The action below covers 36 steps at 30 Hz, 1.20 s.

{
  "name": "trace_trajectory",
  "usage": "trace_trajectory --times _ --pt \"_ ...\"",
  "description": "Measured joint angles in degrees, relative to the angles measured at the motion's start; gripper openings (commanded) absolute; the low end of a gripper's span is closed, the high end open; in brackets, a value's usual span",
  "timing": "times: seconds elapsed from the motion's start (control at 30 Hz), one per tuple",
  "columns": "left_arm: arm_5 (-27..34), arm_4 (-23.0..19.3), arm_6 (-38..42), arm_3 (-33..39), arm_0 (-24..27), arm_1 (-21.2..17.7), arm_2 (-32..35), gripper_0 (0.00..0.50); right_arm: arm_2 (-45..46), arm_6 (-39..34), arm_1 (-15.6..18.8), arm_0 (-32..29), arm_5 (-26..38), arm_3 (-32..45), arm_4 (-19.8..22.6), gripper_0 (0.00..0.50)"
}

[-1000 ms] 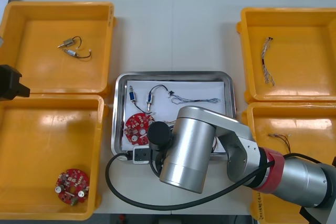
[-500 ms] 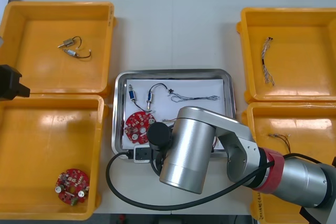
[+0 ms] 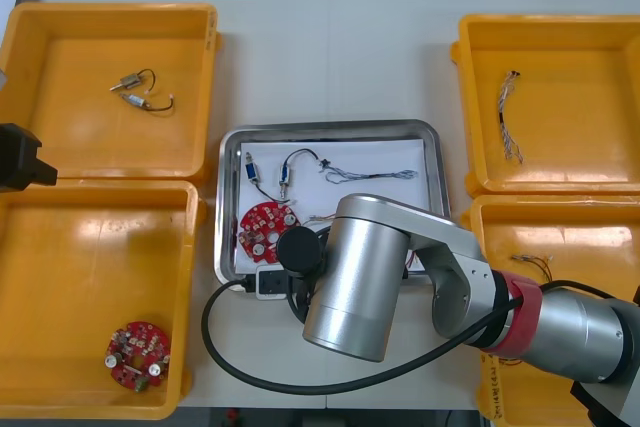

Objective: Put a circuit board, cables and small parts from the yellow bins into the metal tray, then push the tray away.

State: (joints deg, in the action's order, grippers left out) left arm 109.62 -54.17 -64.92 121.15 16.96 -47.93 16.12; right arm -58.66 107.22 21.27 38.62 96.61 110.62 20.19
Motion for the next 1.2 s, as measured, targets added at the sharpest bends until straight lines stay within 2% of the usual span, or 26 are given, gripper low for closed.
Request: trace_trajectory --times 0.3,0.9,1.2 --pt "0.0 0.0 0.0 0.0 0.0 0.0 0.0 0.500 -0.2 0.0 0.8 2.4 0.0 -0.5 0.0 0.000" --pt "0.0 0.0 0.0 0.0 0.0 0.0 0.0 0.500 -0.2 0.0 0.8 8.5 -2.3 -7.2 0.1 0.000" --pt "0.0 0.0 0.0 0.0 0.0 0.0 0.0 0.500 -0.2 0.0 0.8 12.3 -4.8 -11.4 1.6 0.000"
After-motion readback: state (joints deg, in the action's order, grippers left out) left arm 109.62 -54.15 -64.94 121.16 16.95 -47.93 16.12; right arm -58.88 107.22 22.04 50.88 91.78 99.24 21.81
